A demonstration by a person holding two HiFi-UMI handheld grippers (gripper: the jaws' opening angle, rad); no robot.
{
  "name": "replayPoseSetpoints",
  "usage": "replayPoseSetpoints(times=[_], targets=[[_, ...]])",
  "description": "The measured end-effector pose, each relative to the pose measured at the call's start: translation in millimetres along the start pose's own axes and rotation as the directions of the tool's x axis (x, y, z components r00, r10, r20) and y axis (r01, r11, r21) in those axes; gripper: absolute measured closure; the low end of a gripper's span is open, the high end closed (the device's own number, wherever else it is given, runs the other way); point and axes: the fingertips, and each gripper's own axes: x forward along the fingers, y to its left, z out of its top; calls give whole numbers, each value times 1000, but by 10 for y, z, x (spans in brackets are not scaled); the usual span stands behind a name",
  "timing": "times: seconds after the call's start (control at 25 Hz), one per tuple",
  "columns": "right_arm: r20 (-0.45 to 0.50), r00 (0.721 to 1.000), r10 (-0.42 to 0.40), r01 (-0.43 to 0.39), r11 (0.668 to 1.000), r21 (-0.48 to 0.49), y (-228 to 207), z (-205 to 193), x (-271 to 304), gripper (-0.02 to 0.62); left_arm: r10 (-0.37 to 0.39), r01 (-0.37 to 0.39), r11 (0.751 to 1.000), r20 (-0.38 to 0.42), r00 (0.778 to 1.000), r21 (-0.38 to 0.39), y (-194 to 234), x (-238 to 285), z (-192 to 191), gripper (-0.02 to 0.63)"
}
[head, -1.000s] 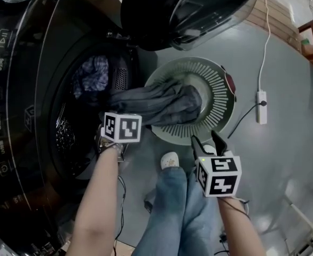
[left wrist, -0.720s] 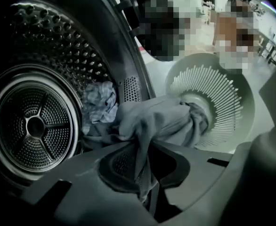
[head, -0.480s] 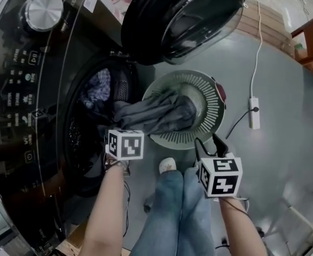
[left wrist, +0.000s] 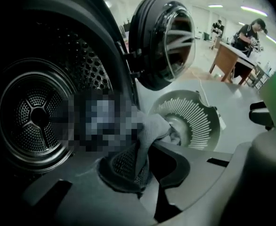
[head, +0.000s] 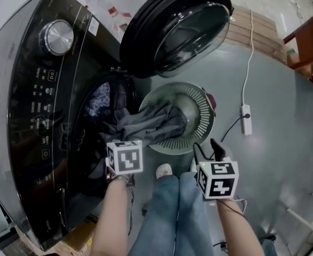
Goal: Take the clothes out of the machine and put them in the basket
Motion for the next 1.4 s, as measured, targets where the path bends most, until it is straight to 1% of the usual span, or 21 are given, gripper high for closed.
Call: replayPoseSetpoints(times=[0.12, 0.32, 0.48, 0.68, 0.84, 1.0, 1.12, 1.2, 1.28, 1.4], targets=[[11, 1000, -7, 7, 1000, 8, -56, 59, -54, 377, -29, 29, 999, 39, 999, -15, -87, -143, 99, 565], [22, 1000, -16, 15, 1000, 25, -111, 112, -80, 377, -58, 60, 997, 54, 997, -39, -226, -326, 200, 565], [20, 1000, -13, 13, 999, 30, -96, 102, -96, 379, -85, 88, 996, 92, 992, -32, -348, -472, 342, 565], [20, 1000, -13, 12, 999, 40, -97, 110, -151, 379, -118, 125, 991, 131, 984, -44, -467, -702, 541, 565], [29, 999, -20, 18, 998, 55, -121, 147, -215, 379, -143, 149, 989, 147, 979, -25, -586, -858, 654, 565], [40, 999, -28, 25, 997, 71, -171, 191, -269, 379, -199, 205, 978, 159, 967, -23, -777, -967, 757, 565], [40, 998, -38, 35, 996, 82, -226, 183, -287, 380, -260, 264, 964, 173, 950, 0, -990, -1046, 845, 565], [37, 998, -42, 39, 995, 90, -253, 159, -300, 380, -288, 290, 957, 183, 940, 17, -1109, -1084, 905, 565], [33, 998, -45, 41, 994, 97, -273, 139, -306, 380, -303, 303, 952, 189, 934, 29, -1194, -1086, 970, 565], [31, 998, -48, 44, 994, 102, -308, 133, -296, 380, -305, 302, 952, 192, 933, 45, -1262, -1006, 1045, 563]])
